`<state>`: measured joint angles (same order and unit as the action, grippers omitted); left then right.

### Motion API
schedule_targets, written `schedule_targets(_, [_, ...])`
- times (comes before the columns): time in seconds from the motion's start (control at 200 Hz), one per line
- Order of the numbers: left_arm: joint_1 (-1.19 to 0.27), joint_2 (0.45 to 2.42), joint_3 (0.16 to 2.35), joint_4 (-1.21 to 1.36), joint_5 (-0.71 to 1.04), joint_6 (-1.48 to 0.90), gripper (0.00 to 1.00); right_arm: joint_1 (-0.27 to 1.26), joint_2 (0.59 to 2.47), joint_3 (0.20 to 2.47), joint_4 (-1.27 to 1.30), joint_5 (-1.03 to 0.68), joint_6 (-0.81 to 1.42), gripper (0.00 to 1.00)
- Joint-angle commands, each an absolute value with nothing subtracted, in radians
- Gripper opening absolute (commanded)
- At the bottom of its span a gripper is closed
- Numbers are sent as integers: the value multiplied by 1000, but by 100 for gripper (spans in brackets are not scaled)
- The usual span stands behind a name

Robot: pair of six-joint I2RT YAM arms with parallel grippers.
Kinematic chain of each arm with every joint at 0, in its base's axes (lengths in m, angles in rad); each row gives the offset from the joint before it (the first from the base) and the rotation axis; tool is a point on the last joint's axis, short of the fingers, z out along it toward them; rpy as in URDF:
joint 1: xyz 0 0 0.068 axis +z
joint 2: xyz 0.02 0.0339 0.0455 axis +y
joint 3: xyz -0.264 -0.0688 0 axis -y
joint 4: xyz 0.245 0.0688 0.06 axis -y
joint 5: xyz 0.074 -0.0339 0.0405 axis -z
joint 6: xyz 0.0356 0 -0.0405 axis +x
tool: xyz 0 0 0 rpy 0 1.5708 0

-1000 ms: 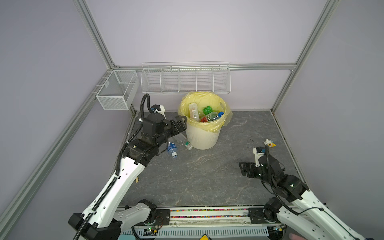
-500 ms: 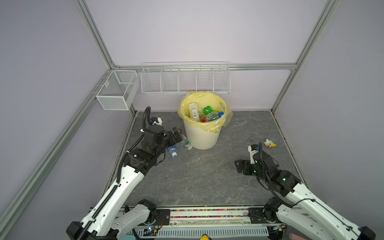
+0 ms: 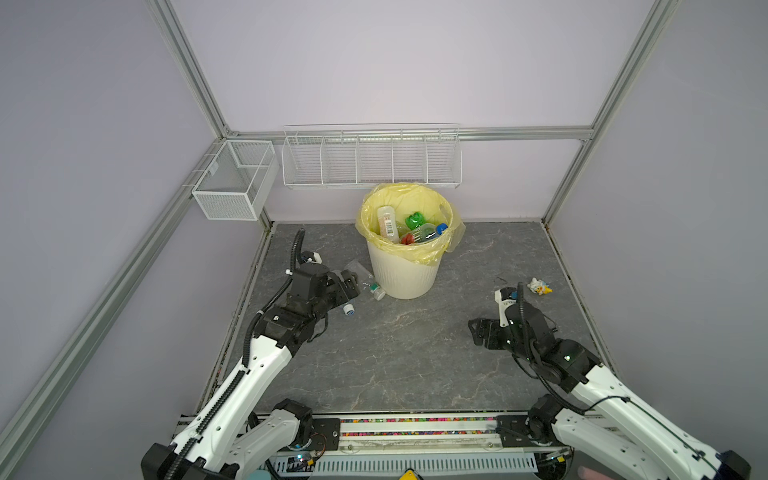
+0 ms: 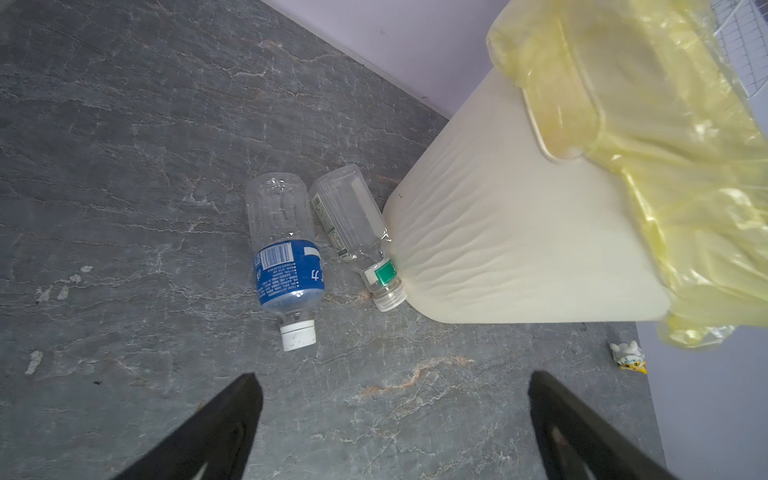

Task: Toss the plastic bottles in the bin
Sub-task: 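Lower the left gripper back toward the blue-labelled water bottle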

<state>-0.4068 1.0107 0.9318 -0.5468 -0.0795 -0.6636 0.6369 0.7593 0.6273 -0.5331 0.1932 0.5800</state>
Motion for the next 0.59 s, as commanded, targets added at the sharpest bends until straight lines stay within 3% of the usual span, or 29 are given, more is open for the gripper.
schedule_targets(0.0, [-357,1052,911,-523,-24,-644,100,643,763,642,-525,196,590,88])
schedule_targets(0.59, [-261,1279,886,-431,36,-627,100,664,714,626,-565,203,624,88])
